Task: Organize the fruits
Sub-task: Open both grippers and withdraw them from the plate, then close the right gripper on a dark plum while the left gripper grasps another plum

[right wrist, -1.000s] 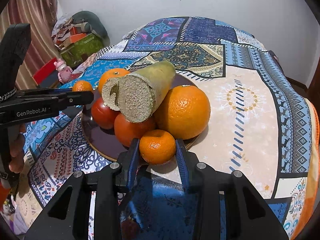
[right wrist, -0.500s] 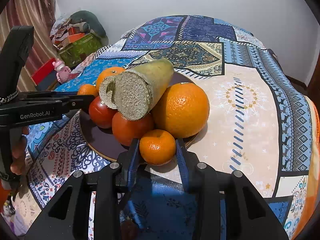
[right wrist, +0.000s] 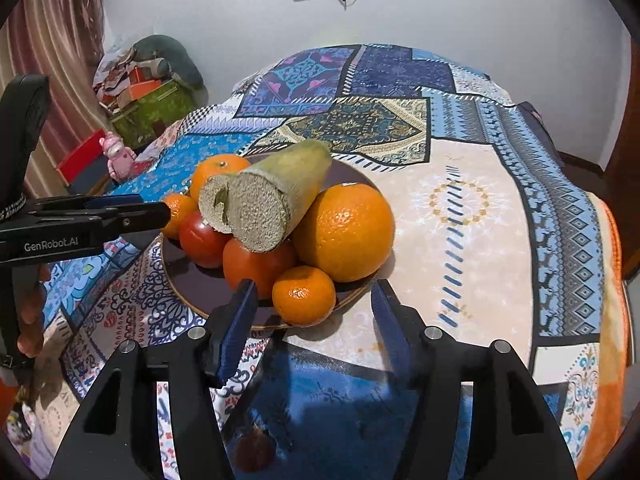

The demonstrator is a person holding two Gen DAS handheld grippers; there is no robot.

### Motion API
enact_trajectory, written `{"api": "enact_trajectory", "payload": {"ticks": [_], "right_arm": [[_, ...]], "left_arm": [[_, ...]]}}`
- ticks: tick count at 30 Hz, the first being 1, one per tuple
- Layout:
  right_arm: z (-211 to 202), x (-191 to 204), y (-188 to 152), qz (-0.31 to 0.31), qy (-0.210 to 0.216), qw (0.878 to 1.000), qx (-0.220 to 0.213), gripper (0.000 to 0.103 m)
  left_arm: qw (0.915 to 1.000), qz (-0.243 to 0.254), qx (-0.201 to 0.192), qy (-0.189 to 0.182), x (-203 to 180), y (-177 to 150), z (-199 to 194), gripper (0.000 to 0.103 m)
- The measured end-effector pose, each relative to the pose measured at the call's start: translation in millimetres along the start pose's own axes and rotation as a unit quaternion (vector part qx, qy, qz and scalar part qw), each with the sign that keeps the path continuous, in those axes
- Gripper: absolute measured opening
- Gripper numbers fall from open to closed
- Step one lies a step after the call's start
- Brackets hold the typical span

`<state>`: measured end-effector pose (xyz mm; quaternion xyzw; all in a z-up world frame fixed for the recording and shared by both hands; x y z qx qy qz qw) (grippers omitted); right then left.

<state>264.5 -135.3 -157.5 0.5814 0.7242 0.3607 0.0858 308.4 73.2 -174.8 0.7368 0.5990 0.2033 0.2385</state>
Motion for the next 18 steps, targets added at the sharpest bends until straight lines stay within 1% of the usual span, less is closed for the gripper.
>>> {"api": "enact_trajectory", "payload": {"ticks": [5,10,18], "right_arm": [[-22.7,-1.7,0.1,-0.001,-0.005,1.000,-0.017,0.056],[-50.3,-4.9,-1.0,-0.002,-0.011,0.999,-0.039,0.058],[-91.2,-21.6,-9.8,0.007,-0.026,0.997,-0.066,0.058]], "left_arm": [[0.9997,0.004,-0.026,0.002,-11.1,-3.6,-28.2,0.056],[0.9991,0.015,-0.040,-0.001,-29.4,-8.7,-56.5,0.056],[0.9983,0.035,-0.045,-0.014,-67.6,-21.8,-85.1,0.059]]}}
Point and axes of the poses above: each gripper's, at about its wrist camera, not at the fingertips, and z roughly the way its jaws point, x to its left, y to its top, the point moved 1 cm from there along z, roughly the way its jaws point, and after that the axes turned 12 degrees about z, right-handed, at the moved point
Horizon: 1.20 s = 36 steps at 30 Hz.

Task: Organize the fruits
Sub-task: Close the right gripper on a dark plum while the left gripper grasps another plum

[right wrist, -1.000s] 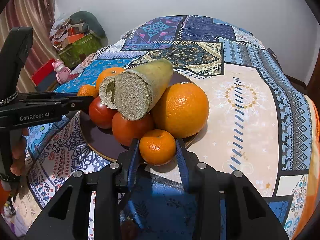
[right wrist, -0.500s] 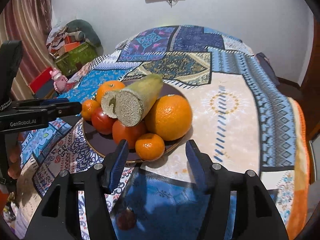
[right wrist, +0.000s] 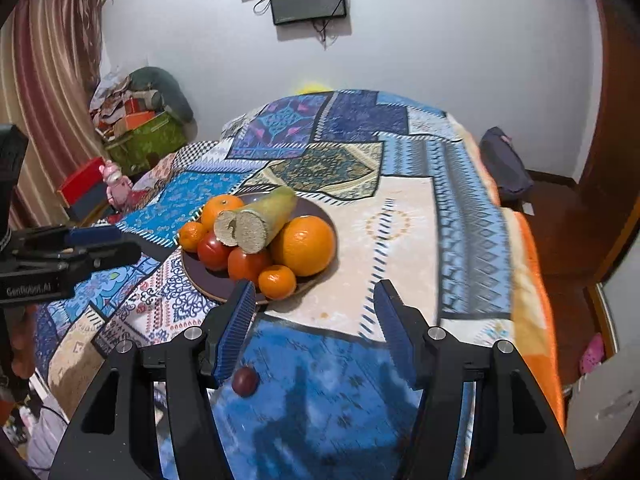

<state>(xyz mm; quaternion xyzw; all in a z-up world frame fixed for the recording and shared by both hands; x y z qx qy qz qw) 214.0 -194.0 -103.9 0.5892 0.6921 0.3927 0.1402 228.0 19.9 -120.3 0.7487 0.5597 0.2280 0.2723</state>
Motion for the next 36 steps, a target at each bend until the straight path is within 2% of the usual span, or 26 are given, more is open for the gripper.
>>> {"api": "enact_trajectory", "payload": {"ticks": [7,15,23,27,36], "right_arm": [[-21.5,-26.4,-14.3,0.014,-0.021,1.000,-0.003,0.058],[-27.2,-53.0,-38.9,0.027,-0.035,0.999,0.021,0.057],[-16.0,-66.6,-64.6,0.045,-0.025,0.997,0.064,0.039],[-6.9,-69.9,-72.8,0.051,-0.021,0.995,0.085,0.033],[3.6,-79.8,-82.2,0.067,-0.017,0.992,0.108,0.022]], "left_arm": [[0.9996,0.013,0.006,-0.023,-35.4,-6.9,-1.5,0.059],[0.9983,0.029,0.029,-0.042,-68.8,-15.6,19.7,0.059],[0.9959,0.045,0.056,-0.054,-92.1,-26.7,46.0,0.057],[0.9936,0.058,0.076,-0.059,-99.6,-35.6,59.9,0.046],[0.9914,0.057,0.097,-0.067,-104.0,-39.8,83.4,0.038]]}}
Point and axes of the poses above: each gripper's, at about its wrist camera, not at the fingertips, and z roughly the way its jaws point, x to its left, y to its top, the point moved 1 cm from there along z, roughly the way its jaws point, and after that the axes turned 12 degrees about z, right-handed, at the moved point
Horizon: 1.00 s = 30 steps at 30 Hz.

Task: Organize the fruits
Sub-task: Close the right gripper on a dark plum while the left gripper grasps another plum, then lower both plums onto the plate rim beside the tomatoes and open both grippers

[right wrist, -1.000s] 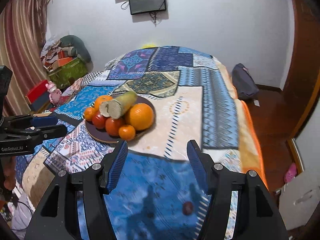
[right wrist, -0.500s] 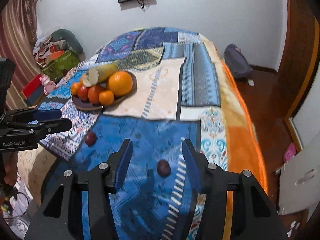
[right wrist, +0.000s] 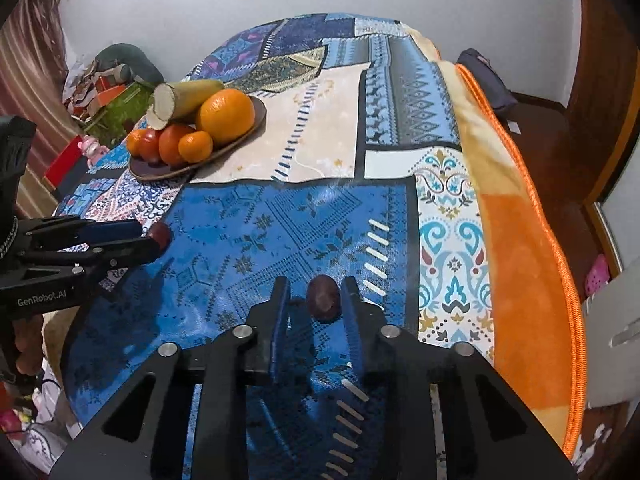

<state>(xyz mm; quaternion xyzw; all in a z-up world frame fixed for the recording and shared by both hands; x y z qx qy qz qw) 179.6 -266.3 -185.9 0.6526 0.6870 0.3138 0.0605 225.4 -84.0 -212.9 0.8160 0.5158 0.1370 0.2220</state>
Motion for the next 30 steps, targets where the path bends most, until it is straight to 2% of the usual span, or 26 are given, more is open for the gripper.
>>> {"api": "enact_trajectory", "payload": {"ticks": [1,3,7,13,18,30], "right_arm": [[1.5,-0.7,0.1,0.001,0.000,1.000,0.001,0.021],[2.1,-1.3,-0.7,0.000,-0.001,1.000,0.001,0.017],[1.0,-0.5,-1.7,-0.004,-0.001,1.000,-0.001,0.016],[-1.0,0.4,3.3,-0.002,0.006,1.000,-0.006,0.015],[-6.8,11.0,10.3,-0.013,0.013,1.000,-0.018,0.015],[-1.4,63.4,37.5,-0.061,0.052,0.996,-0.041,0.015]], "left_arm": [[1.0000,-0.001,0.000,-0.002,0.0,0.8,1.5,0.036],[1.0000,0.000,0.001,-0.008,-0.6,2.0,5.4,0.027],[1.0000,0.000,0.006,-0.006,0.4,2.0,12.8,0.019],[1.0000,-0.002,0.001,-0.010,3.7,3.4,11.2,0.018],[0.9998,-0.012,-0.018,-0.004,13.7,3.3,-5.7,0.018],[0.9969,-0.039,-0.055,0.042,62.9,5.1,-49.5,0.018]]}}
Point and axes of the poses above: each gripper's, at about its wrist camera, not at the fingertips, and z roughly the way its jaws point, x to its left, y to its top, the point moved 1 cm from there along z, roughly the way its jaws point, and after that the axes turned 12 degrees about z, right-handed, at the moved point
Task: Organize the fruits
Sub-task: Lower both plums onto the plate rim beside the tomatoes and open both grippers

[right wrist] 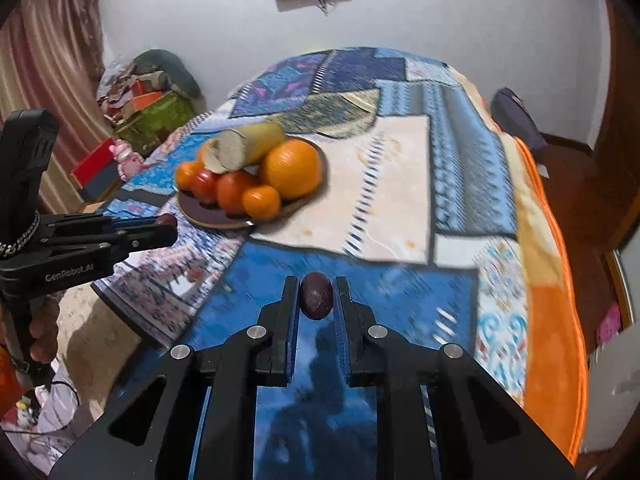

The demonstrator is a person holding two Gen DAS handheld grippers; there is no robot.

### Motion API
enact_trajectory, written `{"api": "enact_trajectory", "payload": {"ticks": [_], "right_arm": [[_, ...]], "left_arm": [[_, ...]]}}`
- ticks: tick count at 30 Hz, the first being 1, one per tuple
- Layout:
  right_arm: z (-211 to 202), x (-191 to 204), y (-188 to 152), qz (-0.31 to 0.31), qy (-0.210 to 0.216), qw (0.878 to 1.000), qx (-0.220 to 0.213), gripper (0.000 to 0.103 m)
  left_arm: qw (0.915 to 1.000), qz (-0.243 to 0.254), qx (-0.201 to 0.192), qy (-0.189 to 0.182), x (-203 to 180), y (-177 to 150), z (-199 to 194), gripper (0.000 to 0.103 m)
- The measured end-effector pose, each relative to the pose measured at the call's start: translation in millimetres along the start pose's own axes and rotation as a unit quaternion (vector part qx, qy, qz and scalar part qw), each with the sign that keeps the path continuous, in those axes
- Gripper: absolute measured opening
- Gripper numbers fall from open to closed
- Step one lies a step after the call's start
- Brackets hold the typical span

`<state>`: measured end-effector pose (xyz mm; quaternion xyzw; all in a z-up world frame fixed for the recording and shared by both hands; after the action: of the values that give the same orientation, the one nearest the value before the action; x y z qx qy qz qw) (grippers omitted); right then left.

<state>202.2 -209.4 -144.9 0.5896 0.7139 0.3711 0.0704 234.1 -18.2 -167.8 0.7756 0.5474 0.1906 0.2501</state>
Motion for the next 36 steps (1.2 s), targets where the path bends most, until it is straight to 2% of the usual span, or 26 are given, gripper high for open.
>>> {"api": "enact_trajectory", "payload": {"ticks": [5,11,27,36], "right_arm": [[15.9,20.8,7.7,-0.014,0.020,1.000,0.002,0.015],[40.3,44.6,15.6,-0.028,0.039,0.999,0.011,0.015],[90.1,84.2,23.3,-0.056,0.060,0.996,0.037,0.015],[104.5,101.2,26.1,-0.069,0.066,0.994,0.044,0.015]], "left_arm": [[0.9999,-0.006,-0.007,0.015,19.4,5.5,-3.5,0.018],[0.9998,-0.007,-0.005,0.015,32.8,11.6,6.6,0.018],[1.0000,-0.005,0.005,0.000,56.4,8.7,28.5,0.018],[0.9992,-0.039,0.009,0.007,82.4,4.6,36.0,0.018]]}}
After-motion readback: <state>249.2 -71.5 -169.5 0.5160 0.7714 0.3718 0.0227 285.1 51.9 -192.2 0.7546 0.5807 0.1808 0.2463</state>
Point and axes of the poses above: each gripper's, at about its wrist camera, not at the fingertips, and z roughly the way its jaws point, x to its left, y to its top, the point moved 1 cm from there along z, roughly the way its jaws point, and after that the axes turned 12 degrees about z, right-handed, at the moved point
